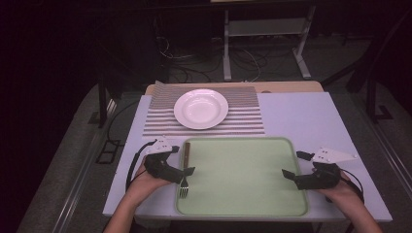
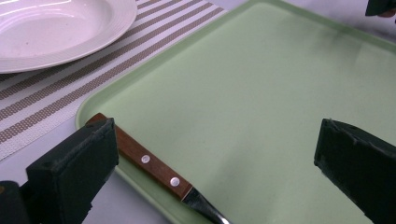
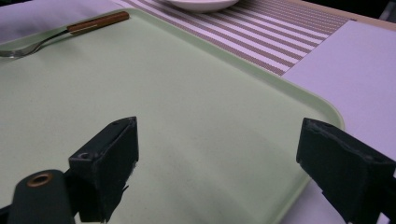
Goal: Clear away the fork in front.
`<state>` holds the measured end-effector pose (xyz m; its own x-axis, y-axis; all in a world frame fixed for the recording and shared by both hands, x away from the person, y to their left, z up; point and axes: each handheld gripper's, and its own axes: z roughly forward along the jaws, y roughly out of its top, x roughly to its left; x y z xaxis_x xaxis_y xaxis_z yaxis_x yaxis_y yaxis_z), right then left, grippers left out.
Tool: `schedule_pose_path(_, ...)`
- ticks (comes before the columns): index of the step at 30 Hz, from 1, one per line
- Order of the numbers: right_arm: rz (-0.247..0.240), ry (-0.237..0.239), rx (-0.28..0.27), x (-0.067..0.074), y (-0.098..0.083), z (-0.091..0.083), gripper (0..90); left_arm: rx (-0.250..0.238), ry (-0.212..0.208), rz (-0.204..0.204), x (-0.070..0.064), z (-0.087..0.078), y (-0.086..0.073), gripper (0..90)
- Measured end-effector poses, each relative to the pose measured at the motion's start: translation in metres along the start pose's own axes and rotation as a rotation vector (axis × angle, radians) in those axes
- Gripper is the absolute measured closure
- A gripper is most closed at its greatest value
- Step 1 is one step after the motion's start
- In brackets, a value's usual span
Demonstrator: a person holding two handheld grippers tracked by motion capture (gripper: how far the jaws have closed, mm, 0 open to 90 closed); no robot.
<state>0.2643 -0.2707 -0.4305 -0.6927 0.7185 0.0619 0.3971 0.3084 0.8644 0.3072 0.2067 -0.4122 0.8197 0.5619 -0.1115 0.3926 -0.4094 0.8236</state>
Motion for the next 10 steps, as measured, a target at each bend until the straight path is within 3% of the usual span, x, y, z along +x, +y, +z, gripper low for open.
schedule_pose_path(10, -0.008, 0.002, 0.004, 0.0008, -0.0007, 0.0004, 13.0, -0.007, 0.009, -0.007, 0.0033, 0.0, -0.0001, 0.0)
